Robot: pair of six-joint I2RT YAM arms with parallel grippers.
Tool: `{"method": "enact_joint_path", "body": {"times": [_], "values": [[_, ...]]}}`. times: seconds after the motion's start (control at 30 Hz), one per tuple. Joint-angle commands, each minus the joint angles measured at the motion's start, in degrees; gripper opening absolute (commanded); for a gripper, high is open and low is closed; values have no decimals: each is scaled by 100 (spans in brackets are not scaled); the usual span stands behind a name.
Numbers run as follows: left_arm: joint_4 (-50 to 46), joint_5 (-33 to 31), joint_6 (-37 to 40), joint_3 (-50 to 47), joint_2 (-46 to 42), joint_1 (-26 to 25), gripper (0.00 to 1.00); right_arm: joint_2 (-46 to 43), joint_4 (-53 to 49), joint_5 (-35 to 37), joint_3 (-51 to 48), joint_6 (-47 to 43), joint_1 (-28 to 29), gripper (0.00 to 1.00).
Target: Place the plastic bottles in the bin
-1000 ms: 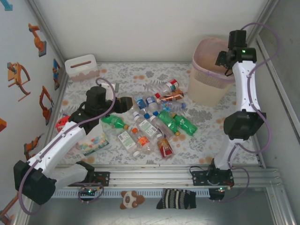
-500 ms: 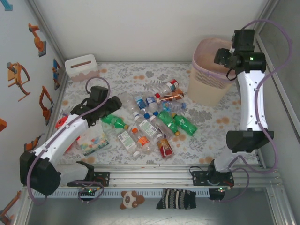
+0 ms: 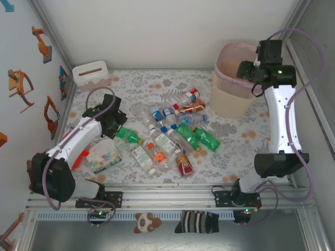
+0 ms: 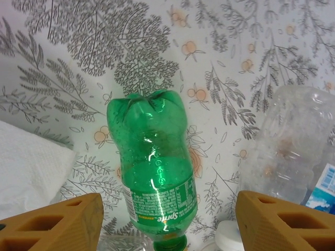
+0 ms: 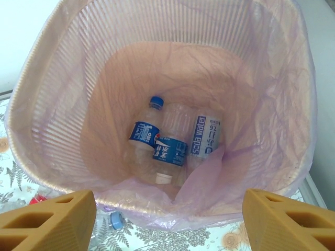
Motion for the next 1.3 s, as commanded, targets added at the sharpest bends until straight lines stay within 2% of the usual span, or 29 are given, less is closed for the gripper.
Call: {"method": "enact_joint_path", "body": {"times": [0.0, 0.57, 0.9, 1.17, 1.27], "values": [[194, 601, -504, -163, 188, 166, 68, -167, 143, -41, -86, -32, 45, 73], [824, 1712, -687, -71, 1509, 800, 72, -212, 160, 38, -161, -43, 62, 72], [744, 1645, -534, 490, 2295, 840, 70, -168, 81, 82, -112, -102, 60, 72], [727, 1594, -515, 632, 2591, 869, 68, -159, 52, 84, -74, -164, 60, 72], [738, 1603, -499, 655, 2589, 869, 64, -148, 45, 52, -70, -149, 63, 72]]}}
